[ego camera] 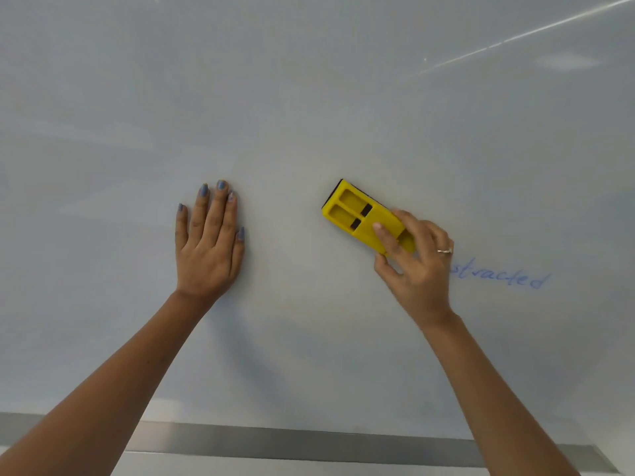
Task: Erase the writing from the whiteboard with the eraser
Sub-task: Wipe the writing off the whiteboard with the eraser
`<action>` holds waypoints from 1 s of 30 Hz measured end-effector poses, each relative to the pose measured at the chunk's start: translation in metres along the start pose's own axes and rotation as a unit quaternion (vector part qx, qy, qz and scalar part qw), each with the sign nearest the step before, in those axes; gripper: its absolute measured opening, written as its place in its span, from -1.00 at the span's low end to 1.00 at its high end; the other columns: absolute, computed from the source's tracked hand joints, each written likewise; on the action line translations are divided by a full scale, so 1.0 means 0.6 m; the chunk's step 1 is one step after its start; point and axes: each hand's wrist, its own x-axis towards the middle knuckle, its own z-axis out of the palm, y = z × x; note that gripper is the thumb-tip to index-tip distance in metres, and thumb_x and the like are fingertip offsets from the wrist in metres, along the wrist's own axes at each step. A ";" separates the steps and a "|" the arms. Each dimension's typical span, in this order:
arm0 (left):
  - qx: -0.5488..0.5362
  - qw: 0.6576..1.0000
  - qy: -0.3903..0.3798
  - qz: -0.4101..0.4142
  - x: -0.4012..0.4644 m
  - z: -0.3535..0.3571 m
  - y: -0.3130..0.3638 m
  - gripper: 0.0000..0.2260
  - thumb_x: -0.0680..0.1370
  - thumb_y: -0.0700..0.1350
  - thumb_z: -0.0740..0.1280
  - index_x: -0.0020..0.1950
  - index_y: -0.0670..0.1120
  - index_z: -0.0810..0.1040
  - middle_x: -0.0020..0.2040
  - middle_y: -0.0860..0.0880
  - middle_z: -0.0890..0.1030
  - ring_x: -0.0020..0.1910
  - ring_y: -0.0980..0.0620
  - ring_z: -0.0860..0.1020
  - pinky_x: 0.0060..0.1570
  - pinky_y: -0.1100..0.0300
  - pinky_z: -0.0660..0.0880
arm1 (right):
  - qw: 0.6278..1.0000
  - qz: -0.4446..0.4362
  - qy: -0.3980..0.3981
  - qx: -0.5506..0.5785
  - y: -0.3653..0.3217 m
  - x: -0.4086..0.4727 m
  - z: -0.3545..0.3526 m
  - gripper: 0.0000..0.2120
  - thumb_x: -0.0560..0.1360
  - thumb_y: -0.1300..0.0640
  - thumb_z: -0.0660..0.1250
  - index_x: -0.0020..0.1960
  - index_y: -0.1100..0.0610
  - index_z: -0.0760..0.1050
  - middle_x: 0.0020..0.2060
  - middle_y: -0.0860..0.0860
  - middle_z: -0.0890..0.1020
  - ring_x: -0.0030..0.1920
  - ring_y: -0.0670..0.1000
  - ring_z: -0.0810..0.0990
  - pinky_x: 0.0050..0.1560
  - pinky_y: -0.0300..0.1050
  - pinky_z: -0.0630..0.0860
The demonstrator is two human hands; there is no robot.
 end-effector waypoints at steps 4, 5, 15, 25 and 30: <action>-0.002 1.000 0.003 0.000 0.000 -0.001 0.000 -0.53 0.67 -0.14 0.13 0.57 -0.20 0.18 0.54 -0.17 0.26 0.59 -0.11 0.09 0.52 -0.11 0.05 | 0.999 0.019 -0.006 0.026 -0.052 -0.033 0.019 -0.56 0.44 0.21 0.41 0.29 0.00 0.46 0.19 0.18 0.58 -0.01 0.23 0.53 0.06 0.07 0.45; -0.002 1.000 0.003 0.000 0.000 -0.001 0.000 -0.53 0.67 -0.14 0.13 0.58 -0.20 0.18 0.54 -0.16 0.25 0.59 -0.11 0.09 0.53 -0.11 0.04 | 0.999 0.001 -0.019 0.034 -0.066 -0.049 0.023 -0.56 0.44 0.21 0.42 0.28 -0.01 0.47 0.18 0.17 0.58 -0.01 0.21 0.53 0.04 0.05 0.47; -0.001 1.000 -0.002 -0.007 0.000 -0.001 0.003 -0.54 0.68 -0.13 0.11 0.57 -0.19 0.18 0.53 -0.18 0.28 0.59 -0.10 0.09 0.52 -0.12 0.06 | 0.998 0.010 -0.050 0.029 -0.023 -0.105 -0.007 -0.60 0.46 0.25 0.38 0.25 -0.03 0.50 0.16 0.15 0.60 0.00 0.21 0.55 0.04 0.08 0.48; -0.007 1.000 0.003 -0.009 -0.001 -0.001 0.002 -0.55 0.67 -0.13 0.14 0.56 -0.20 0.23 0.54 -0.14 0.26 0.58 -0.10 0.10 0.51 -0.11 0.07 | 0.997 -0.025 -0.045 0.056 -0.118 -0.064 0.040 -0.60 0.43 0.26 0.41 0.21 -0.06 0.52 0.16 0.10 0.61 -0.01 0.15 0.54 0.01 0.04 0.51; -0.010 1.000 0.005 -0.003 0.003 -0.004 0.002 -0.56 0.67 -0.13 0.13 0.55 -0.19 0.23 0.53 -0.14 0.26 0.54 -0.16 0.21 0.52 -0.10 0.05 | 0.993 -0.036 -0.100 0.059 -0.114 -0.100 0.021 -0.56 0.41 0.29 0.41 0.19 -0.09 0.51 0.16 0.08 0.62 0.02 0.14 0.56 -0.03 0.10 0.52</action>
